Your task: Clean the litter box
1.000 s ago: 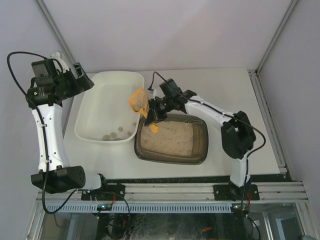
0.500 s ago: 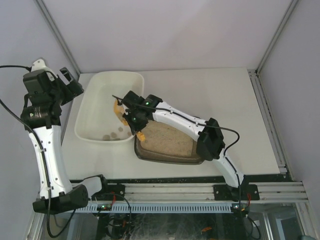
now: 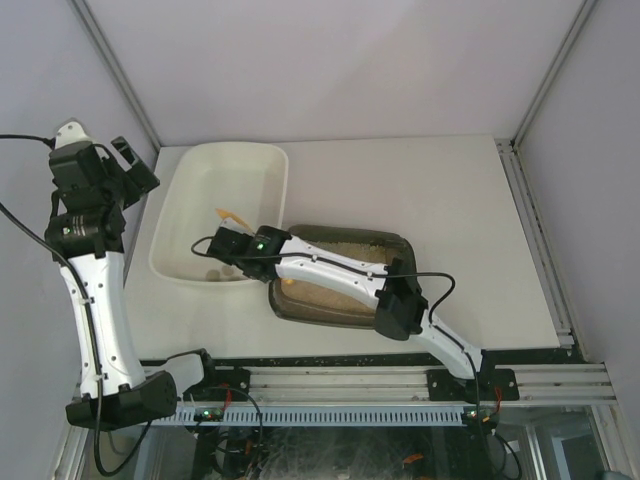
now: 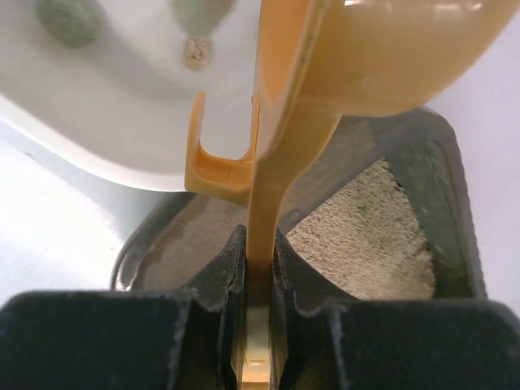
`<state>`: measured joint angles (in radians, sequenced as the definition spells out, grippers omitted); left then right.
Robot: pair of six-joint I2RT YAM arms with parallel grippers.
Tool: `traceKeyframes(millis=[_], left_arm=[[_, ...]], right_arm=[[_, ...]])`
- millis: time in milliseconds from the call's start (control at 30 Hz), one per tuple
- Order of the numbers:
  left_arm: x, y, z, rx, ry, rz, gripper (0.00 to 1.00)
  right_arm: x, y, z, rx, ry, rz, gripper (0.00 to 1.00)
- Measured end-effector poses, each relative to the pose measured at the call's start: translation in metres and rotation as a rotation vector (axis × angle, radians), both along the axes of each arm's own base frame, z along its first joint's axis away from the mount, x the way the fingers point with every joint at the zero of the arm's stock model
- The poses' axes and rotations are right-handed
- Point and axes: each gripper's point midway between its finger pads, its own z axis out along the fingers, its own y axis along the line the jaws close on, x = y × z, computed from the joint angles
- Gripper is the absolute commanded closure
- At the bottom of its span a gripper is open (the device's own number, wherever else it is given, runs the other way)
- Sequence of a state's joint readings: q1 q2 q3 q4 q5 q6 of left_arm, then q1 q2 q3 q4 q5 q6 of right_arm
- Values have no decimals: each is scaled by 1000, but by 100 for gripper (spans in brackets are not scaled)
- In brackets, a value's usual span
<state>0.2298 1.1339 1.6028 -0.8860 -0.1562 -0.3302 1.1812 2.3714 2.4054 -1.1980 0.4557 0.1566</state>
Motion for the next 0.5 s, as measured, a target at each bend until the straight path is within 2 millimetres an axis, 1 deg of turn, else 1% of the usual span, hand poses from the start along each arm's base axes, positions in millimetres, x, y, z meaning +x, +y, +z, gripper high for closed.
traceKeyframes(millis=[33, 233, 300, 400, 433, 467, 500], left_arm=[[0, 1, -1, 3, -1, 4, 7], [4, 2, -10, 18, 16, -7, 7], [6, 0, -11, 37, 23, -44, 3], [9, -8, -10, 77, 30, -127, 3], [10, -10, -9, 91, 32, -155, 2], [12, -12, -8, 104, 34, -180, 3], [14, -13, -7, 116, 36, -203, 2]], right_arm=[[2, -3, 0, -30, -31, 3, 100], [7, -3, 0, -63, -101, 12, 100], [8, -3, 0, -59, -107, 10, 100], [6, -5, 2, -22, -102, 11, 100], [2, -8, 4, 1, -94, 10, 100], [-5, -17, 9, 22, -74, 13, 100], [-13, -33, 15, 30, -49, 13, 100]])
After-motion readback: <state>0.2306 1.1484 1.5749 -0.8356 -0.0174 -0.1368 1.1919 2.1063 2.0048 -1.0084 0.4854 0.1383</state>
